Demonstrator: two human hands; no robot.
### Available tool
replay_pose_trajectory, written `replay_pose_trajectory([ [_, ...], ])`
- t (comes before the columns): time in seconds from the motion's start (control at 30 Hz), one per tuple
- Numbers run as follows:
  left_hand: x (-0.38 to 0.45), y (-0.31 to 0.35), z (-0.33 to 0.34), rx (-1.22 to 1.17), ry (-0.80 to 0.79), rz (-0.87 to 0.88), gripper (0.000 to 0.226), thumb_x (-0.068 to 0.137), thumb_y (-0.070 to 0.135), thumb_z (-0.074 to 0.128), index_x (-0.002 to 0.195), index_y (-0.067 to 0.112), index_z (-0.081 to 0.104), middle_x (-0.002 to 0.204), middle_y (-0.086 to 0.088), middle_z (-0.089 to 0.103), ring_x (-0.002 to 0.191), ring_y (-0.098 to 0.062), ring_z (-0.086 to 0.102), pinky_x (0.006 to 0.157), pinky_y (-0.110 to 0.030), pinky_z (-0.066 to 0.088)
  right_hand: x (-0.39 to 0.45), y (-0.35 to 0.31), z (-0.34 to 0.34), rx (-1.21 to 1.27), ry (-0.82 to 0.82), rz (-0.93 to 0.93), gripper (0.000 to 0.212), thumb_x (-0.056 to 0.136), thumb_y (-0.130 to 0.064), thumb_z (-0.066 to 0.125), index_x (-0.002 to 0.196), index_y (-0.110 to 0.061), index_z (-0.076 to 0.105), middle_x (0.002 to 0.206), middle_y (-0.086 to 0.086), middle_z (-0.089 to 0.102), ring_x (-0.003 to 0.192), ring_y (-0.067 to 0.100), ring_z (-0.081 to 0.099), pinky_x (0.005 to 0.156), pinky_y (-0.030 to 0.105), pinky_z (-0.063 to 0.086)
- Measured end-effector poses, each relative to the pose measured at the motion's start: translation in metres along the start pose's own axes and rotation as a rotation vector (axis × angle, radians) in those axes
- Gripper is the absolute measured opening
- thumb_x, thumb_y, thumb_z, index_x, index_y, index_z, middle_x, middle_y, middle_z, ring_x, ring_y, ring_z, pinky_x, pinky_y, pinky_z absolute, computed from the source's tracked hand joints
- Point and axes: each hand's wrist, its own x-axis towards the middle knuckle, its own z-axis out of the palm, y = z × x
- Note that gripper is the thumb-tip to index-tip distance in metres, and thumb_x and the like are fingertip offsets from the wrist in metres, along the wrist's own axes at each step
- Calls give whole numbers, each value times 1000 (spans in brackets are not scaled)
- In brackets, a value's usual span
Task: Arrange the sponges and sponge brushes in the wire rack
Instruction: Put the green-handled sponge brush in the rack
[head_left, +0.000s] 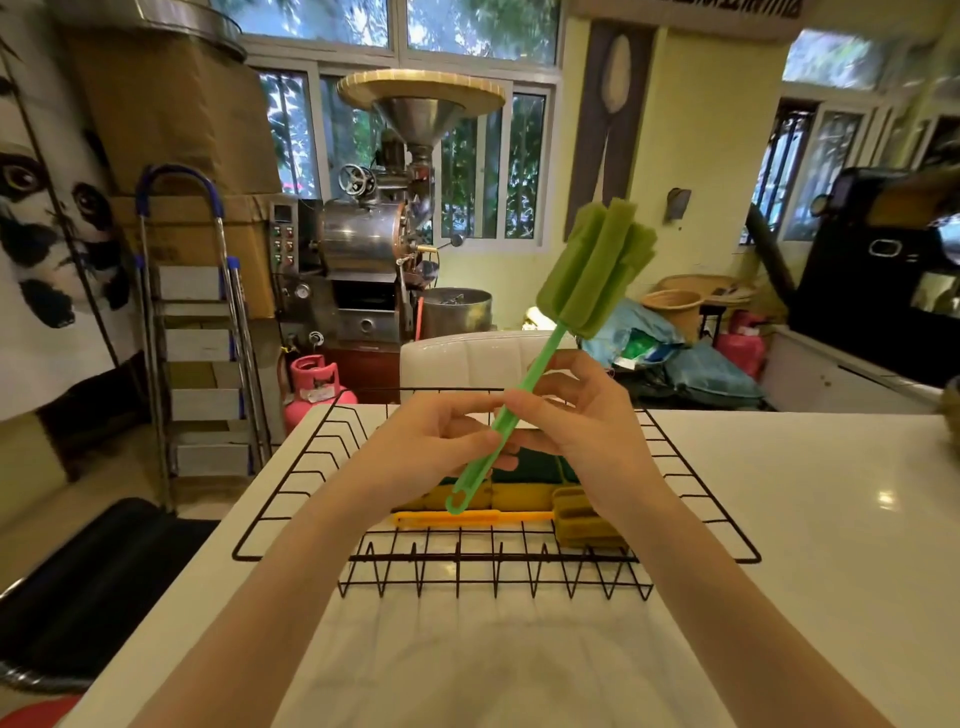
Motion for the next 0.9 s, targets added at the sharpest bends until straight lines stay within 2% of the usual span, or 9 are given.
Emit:
replay_pose_trajectory([
  [0.17, -3, 8, -7, -9, 69, 44, 35, 82, 16, 56, 115, 29, 53, 106, 3, 69, 93, -9, 66, 79, -26, 55, -1, -12, -2, -251, 7, -233, 28, 74, -13, 70, 98, -22, 58, 85, 3, 68, 81, 15, 68, 72, 29, 57],
  [0.27, -6, 17, -21, -64, 316, 163, 57, 78, 16, 60, 126, 36, 37, 125, 7, 54, 103, -7, 59, 84, -28, 51, 0, -19, -11, -520, 75, -403, 24, 73, -16, 71, 92, -27, 62, 77, -14, 66, 75, 3, 63, 70, 13, 51],
  [0.37, -11, 21, -34, -70, 474, 293, 89, 71, 7, 68, 136, 39, 16, 141, 6, 33, 123, -7, 43, 94, -24, 42, 1, -19, -20, -757, 85, -382, 21, 75, -20, 70, 94, -28, 66, 72, -15, 62, 70, 4, 61, 68, 19, 51],
  [0.47, -16, 21, -38, 363, 530, 437, 106, 63, 15, 78, 136, 44, 7, 148, 14, 13, 136, -3, 14, 108, -21, 19, 4, -13, -27, -985, 37, -321, 23, 78, -24, 67, 101, -28, 67, 74, -13, 59, 67, 2, 53, 63, 19, 44],
  [0.53, -16, 20, -37, 761, 516, 485, 102, 59, 21, 79, 135, 41, 14, 152, 2, 8, 140, -15, 2, 111, -36, 10, 6, -9, -27, -1130, -34, -295, 25, 80, -27, 65, 105, -31, 65, 76, -15, 55, 67, 4, 50, 56, 14, 34],
  [0.6, -15, 17, -32, 1028, 420, 478, 90, 61, 25, 78, 134, 36, 26, 151, -2, 16, 140, -23, 1, 110, -47, 4, 7, -6, -25, -1207, -117, -270, 25, 81, -29, 63, 106, -34, 64, 77, -15, 54, 72, 6, 52, 55, 13, 32],
  [0.7, -12, 8, -26, 1200, 275, 420, 71, 68, 28, 73, 130, 32, 39, 144, 1, 37, 139, -21, 14, 110, -45, -10, 7, -4, -23, -1269, -212, -266, 24, 82, -29, 62, 106, -34, 64, 79, -12, 58, 71, 7, 51, 54, 12, 30],
  [0.8, -10, 4, -27, 1158, 262, 382, 58, 72, 24, 70, 125, 29, 46, 127, 3, 55, 125, -18, 41, 110, -40, -3, 8, -4, -25, -1226, -275, -260, 25, 81, -28, 64, 106, -33, 65, 78, -16, 54, 65, 1, 47, 56, 11, 32],
  [0.9, -10, 0, -31, 1042, 231, 286, 56, 73, 24, 68, 124, 30, 46, 122, 3, 56, 112, -16, 46, 103, -33, 29, 8, -8, -29, -1137, -359, -193, 21, 79, -26, 65, 100, -31, 67, 78, -17, 58, 69, 1, 55, 63, 18, 46],
])
